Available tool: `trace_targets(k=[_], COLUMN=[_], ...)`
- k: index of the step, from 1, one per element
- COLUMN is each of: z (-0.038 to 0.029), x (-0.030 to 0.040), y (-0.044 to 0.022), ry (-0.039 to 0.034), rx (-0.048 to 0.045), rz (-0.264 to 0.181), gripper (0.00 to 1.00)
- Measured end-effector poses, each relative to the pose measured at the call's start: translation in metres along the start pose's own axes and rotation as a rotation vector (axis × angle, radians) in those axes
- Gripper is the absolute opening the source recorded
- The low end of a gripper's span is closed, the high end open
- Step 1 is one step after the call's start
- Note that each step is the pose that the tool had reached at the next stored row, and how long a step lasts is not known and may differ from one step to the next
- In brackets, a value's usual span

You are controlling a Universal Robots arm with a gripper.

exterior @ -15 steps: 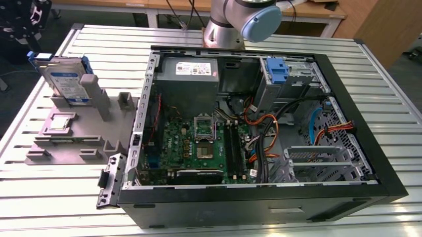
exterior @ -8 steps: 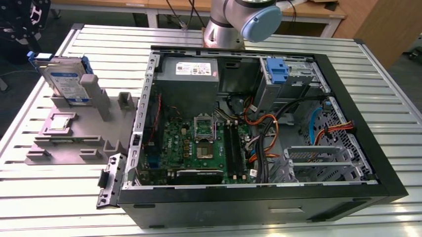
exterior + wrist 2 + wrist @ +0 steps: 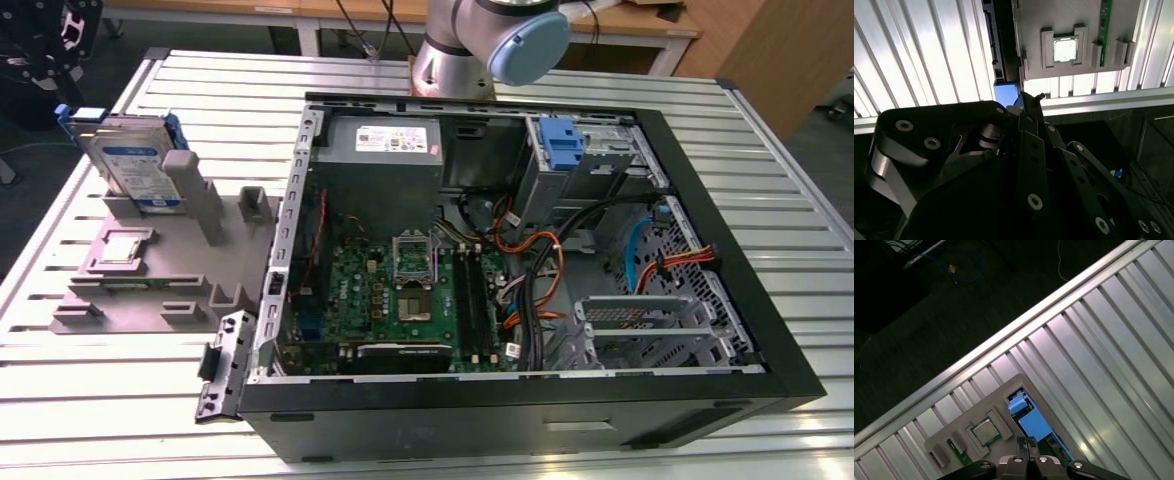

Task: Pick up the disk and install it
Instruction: 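Pick up the disk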

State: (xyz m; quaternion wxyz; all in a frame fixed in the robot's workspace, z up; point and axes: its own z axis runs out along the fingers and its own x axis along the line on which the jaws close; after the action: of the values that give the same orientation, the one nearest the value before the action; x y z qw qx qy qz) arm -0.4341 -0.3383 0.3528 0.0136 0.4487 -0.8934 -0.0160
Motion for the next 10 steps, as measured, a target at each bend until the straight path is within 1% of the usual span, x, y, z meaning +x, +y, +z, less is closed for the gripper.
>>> trace_targets(k=[10], z=[0.0000], x=[0.0000], y=[0.0000], ry=[0.0002], rx=[0.0001], rz=[-0.005], gripper=[0.10])
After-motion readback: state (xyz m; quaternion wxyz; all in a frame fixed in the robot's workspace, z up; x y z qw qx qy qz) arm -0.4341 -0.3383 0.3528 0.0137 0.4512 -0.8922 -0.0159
